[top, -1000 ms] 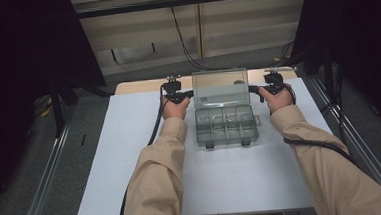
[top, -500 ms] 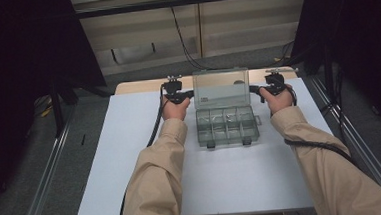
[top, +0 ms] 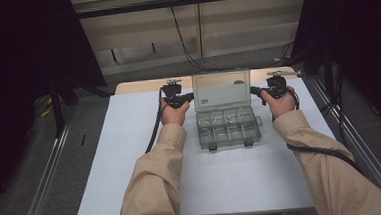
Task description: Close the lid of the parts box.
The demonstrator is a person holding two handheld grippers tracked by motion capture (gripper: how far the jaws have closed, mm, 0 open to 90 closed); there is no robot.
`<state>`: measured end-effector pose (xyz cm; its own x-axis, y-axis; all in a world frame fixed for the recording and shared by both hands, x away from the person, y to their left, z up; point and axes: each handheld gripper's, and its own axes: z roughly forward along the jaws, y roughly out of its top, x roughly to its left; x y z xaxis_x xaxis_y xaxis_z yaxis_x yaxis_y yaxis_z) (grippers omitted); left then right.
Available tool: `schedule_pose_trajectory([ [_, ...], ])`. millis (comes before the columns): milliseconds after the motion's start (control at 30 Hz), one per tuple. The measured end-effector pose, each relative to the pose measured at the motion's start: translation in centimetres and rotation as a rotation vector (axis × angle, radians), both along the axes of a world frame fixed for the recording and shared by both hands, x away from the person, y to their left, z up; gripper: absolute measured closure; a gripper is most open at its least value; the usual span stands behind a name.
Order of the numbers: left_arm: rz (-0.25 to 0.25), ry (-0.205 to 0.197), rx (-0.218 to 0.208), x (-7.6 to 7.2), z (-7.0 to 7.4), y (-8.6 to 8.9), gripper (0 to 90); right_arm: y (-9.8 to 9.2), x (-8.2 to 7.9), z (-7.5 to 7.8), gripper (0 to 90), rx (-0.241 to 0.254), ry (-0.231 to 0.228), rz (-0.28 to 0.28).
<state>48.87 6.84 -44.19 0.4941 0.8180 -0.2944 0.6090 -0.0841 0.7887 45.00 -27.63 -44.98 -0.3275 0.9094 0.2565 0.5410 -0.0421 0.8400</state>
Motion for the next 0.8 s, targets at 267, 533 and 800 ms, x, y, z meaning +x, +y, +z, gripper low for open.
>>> schedule_pose_trajectory([
  [267, -0.009, -0.018, 0.005, -1.2, 0.4, 0.1, 90.0, -0.1, -1.4, 0.5, 90.0, 0.005, -0.014, 0.025],
  [533, -0.023, -0.029, 0.025, -2.2, 0.6, 0.3, 90.0, -0.3, -2.3, 0.8, 90.0, 0.002, -0.02, 0.054],
  [800, -0.048, -0.031, 0.035, -2.8, 0.7, 0.4, 90.0, -0.5, -2.7, 0.9, 90.0, -0.001, -0.02, 0.088],
])
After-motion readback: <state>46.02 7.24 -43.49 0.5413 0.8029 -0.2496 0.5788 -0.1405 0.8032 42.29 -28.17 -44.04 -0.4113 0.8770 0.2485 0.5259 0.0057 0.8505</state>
